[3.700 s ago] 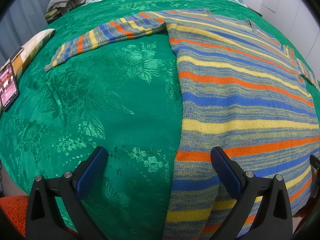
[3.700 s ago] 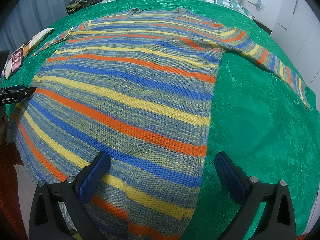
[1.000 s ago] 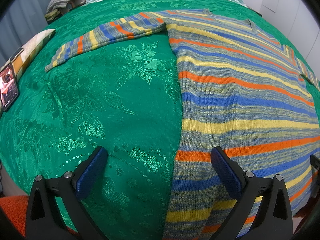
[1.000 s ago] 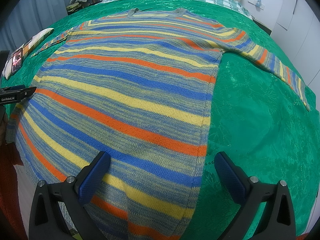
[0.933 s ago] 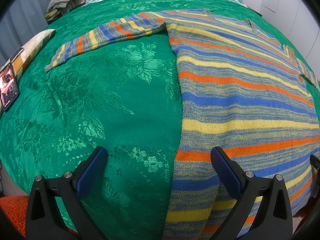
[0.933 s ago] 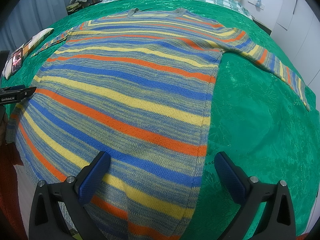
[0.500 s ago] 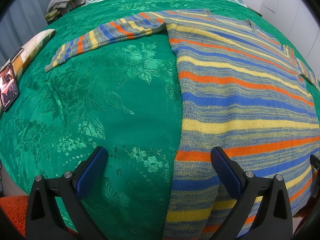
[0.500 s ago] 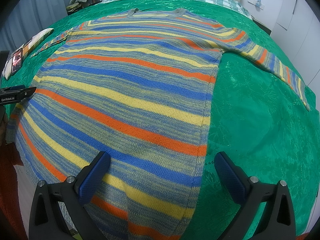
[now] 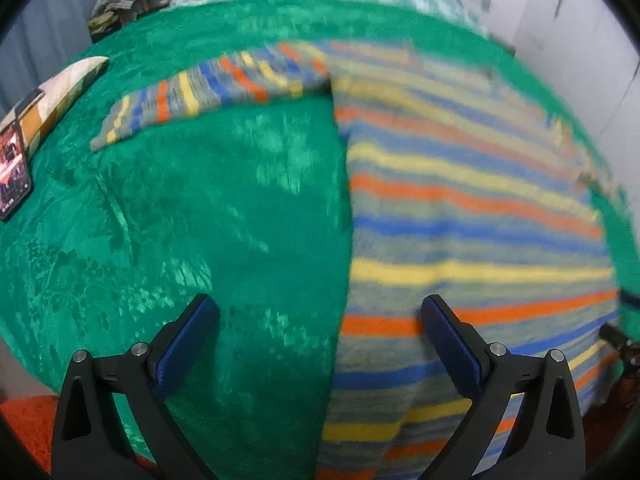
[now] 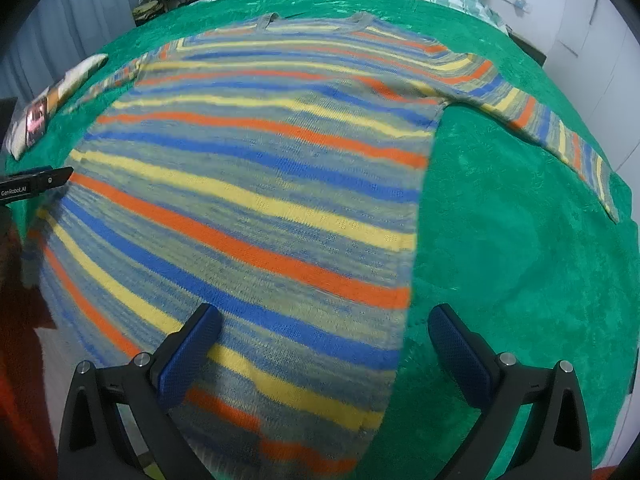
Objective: Fold small clothes
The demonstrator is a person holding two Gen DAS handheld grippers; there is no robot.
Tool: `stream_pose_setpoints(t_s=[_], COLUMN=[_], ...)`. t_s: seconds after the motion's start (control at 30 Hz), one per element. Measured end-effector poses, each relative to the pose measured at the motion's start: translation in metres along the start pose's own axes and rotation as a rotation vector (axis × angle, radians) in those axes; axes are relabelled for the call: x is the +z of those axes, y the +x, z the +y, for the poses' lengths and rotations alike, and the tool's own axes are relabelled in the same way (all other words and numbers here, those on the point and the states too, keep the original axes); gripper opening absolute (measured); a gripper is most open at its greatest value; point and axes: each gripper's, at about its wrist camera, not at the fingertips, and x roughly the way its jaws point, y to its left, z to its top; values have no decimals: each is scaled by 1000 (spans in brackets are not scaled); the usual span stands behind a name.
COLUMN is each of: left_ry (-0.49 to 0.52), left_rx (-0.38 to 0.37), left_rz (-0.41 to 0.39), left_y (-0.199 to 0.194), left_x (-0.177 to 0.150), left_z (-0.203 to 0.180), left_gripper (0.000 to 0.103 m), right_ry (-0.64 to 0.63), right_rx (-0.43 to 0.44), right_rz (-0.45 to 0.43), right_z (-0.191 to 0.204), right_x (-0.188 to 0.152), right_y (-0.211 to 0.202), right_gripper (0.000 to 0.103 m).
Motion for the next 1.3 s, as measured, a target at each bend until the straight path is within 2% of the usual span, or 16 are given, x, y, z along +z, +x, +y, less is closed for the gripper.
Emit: stream_pose_setpoints(t_s=[0.13, 0.23, 0.33, 0.4, 0.47, 0.57, 0.63, 0.73, 0.8, 0.83, 0.87, 0.9, 0.93, 1.03, 1.13, 1.3], left_ry=[-65, -106, -141, -163, -174, -175, -171, -162, -155, -151, -145, -135, -126, -97, -78, -98], left_rx=[-16, -12, -10, -6, 1, 19, 28, 39, 48, 53, 58, 63, 63, 57, 59, 35], left_rz=[-86, -119, -118, -96, -82, -70, -62, -42, -21, -12, -6, -3, -4, -18, -25, -37], left_y=[-18, -25, -23, -16, -12, -10, -8, -2, 4, 6, 7, 8, 7, 3, 0, -5], left_x=[3, 4, 4, 5, 5, 2, 1, 0, 0, -1, -2, -2, -2, -3, -4, -1], left_z=[13, 22, 29, 32, 33, 32, 30, 29, 27, 26, 24, 22, 21, 16, 14, 19], left_gripper=[102, 102, 102, 102, 102, 102, 102, 102, 102, 102, 102, 102, 102, 102, 102, 102], right_ry=[121, 281, 468, 645, 840, 986, 998, 969, 951, 943, 924, 889, 833, 800, 800, 660], right_rx=[36, 21, -21, -21, 31, 136, 193, 196, 188, 184, 185, 160, 73, -69, -85, -21], right_rz=[-152, -266, -321, -293, -249, -227, -207, -134, -94, -69, -47, -30, -26, -15, -29, -170], right_z=[-46, -131, -230, -299, -361, -399, -404, -400, -399, -399, -392, -382, -371, -367, -363, -315], right_x=[10, 27, 39, 41, 34, 29, 36, 52, 62, 67, 70, 72, 76, 81, 92, 153], right_y=[-42, -70, -77, -66, -45, -18, -1, 21, 33, 40, 45, 46, 39, 31, 25, -27], right_gripper=[102, 102, 102, 95, 69, 65, 62, 58, 43, 10, 3, 2, 1, 1, 1, 2])
